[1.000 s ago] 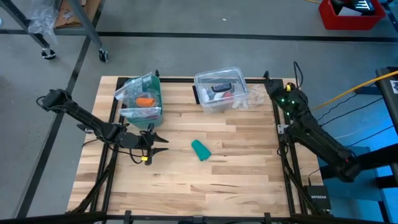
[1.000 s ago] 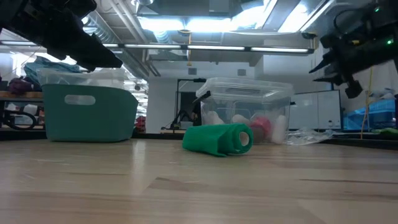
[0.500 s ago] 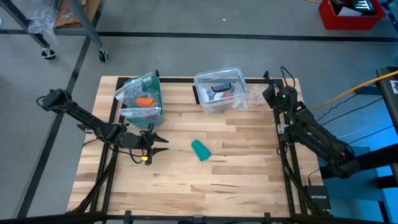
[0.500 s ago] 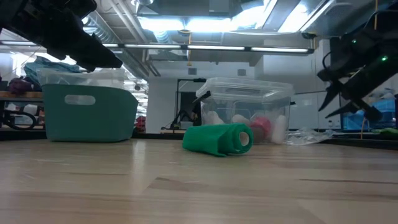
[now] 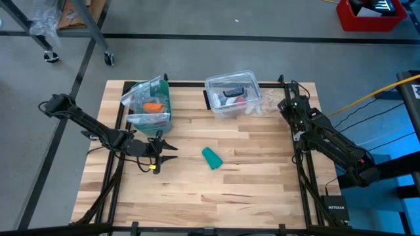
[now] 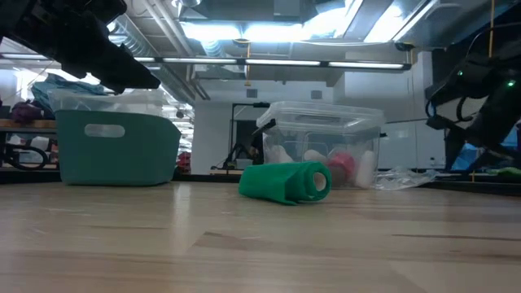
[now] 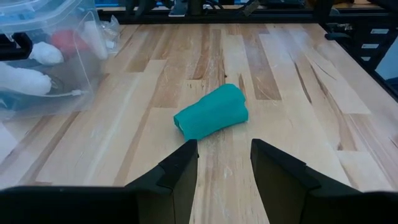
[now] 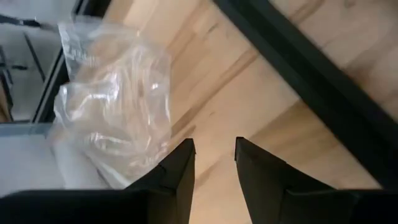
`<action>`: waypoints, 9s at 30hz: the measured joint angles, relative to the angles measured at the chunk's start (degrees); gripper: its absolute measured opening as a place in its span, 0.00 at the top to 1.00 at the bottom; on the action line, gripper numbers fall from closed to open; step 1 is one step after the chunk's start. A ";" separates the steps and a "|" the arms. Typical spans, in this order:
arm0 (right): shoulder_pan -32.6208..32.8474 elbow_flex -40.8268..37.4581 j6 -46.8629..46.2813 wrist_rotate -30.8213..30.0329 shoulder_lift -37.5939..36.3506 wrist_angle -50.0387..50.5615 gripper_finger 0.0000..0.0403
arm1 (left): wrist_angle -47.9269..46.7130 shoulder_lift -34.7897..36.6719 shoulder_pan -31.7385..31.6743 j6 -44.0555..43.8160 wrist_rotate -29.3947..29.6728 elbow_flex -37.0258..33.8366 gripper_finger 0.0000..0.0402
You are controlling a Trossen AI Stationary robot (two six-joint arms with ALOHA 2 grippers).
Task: Roll bandage
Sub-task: Open the transparent zip bag
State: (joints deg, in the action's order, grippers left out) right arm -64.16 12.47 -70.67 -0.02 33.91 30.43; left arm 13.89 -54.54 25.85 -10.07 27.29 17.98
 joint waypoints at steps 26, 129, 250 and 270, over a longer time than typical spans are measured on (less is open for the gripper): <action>0.07 0.00 -1.30 -0.21 11.08 -15.06 0.70 | 0.00 0.00 -0.01 1.54 0.00 0.02 0.65; 1.51 0.72 2.06 0.62 -12.30 -47.01 1.00 | 0.05 0.00 -0.02 4.35 0.00 0.02 0.65; 70.18 25.29 16.91 7.17 55.08 -95.27 1.00 | 18.01 -0.04 -6.71 -18.51 -11.87 0.02 0.65; 70.16 25.29 16.91 6.03 55.08 -95.07 0.99 | 18.58 -0.04 -6.71 -12.26 -11.85 0.02 0.98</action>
State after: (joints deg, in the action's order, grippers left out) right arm 6.00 37.76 -53.76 6.01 88.99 -64.64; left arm 32.47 -54.59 19.14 -22.33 15.44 18.00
